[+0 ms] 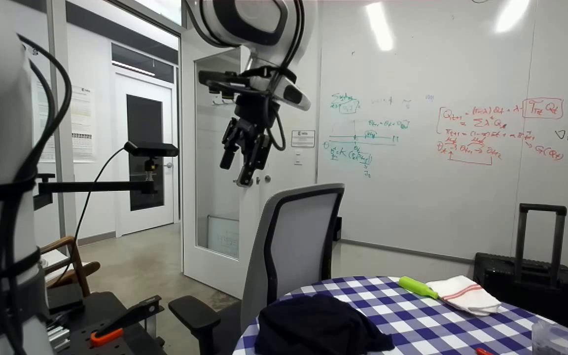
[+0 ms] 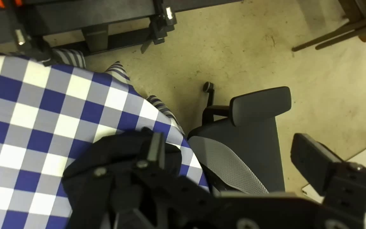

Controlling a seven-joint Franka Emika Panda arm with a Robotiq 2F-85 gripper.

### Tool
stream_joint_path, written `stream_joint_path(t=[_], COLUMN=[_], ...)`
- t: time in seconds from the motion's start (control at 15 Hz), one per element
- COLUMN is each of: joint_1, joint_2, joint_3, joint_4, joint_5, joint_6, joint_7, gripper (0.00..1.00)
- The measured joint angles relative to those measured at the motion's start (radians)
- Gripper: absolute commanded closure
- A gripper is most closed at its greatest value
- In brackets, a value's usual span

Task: Put the black towel on the back rest of the chair

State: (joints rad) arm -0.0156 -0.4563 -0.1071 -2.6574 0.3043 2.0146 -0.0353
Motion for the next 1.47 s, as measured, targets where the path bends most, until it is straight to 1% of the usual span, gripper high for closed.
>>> stream_joint_path(t=[0.13,0.4,0.53,0.6,0.87,1.07,1.2,1.47], joint_1=[0.001,0.001,0.001,0.001,0.018,0.024,0.024,0.028], joint_2=[-0.01,-0.005,0.012,0.032,0.182,0.314,0.398,0.545], joint_3=[0.014,0.018,0.03,0.043,0.129,0.174,0.184,0.183], joint_4=[-0.026,-0.03,-0.026,-0.023,0.011,0.054,0.081,0.133], joint_5=[0.041,0.05,0.05,0.065,0.148,0.16,0.15,0.088], joint_6=[0.034,0.043,0.052,0.077,0.286,0.469,0.566,0.67], joint_7=[0.038,0.057,0.112,0.157,0.369,0.525,0.621,0.783], gripper=[0.0,0.0,0.0,0.0,0.0,0.0,0.0,0.0])
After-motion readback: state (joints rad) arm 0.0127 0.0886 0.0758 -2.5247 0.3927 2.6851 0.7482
